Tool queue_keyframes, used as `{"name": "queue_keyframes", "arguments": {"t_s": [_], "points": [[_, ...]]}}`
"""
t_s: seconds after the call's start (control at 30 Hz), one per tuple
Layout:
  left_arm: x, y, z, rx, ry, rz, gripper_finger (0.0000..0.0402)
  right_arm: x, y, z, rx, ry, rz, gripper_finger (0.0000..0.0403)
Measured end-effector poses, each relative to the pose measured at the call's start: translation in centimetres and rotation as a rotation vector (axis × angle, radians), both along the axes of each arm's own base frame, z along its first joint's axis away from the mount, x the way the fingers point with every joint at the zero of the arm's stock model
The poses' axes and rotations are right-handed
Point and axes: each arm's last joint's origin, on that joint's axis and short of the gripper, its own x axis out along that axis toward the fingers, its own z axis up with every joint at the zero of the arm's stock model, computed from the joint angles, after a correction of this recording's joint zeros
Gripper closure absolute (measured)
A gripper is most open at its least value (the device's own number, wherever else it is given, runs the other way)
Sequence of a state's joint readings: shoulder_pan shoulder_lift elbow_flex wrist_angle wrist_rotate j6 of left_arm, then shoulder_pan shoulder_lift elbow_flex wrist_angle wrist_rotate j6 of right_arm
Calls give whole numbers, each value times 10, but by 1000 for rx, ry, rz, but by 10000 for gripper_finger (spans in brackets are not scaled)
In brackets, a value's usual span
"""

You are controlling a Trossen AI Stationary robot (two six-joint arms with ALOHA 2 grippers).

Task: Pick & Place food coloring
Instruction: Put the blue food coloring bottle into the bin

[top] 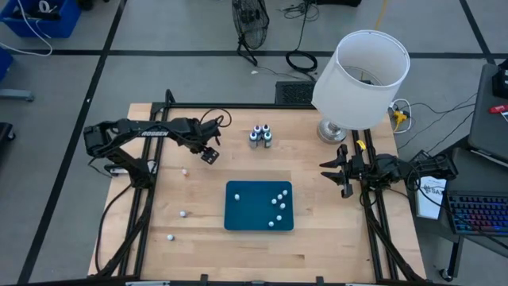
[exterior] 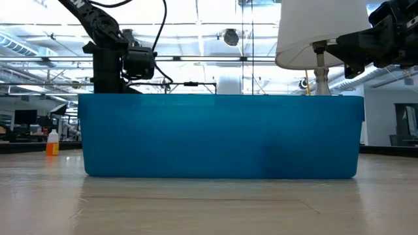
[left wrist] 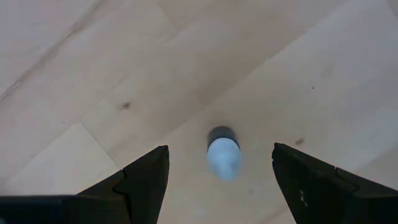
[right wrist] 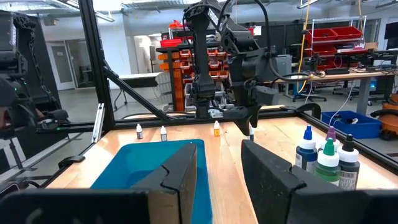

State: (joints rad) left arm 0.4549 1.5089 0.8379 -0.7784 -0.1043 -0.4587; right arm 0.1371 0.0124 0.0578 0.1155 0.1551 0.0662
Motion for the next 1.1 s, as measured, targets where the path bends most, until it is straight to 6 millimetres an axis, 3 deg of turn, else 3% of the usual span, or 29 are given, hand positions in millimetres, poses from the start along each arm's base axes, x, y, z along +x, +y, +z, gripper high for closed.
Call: {"name": "queue_keyframes", "arguments": {"t_s": [0.73, 1.1], "points": [[2, 1, -2, -16, -17, -31, 120, 0, 0, 0, 0, 0, 0, 289], [2, 0, -2, -43, -22, -42, 219, 0, 0, 0, 0, 0, 0, 289]]}}
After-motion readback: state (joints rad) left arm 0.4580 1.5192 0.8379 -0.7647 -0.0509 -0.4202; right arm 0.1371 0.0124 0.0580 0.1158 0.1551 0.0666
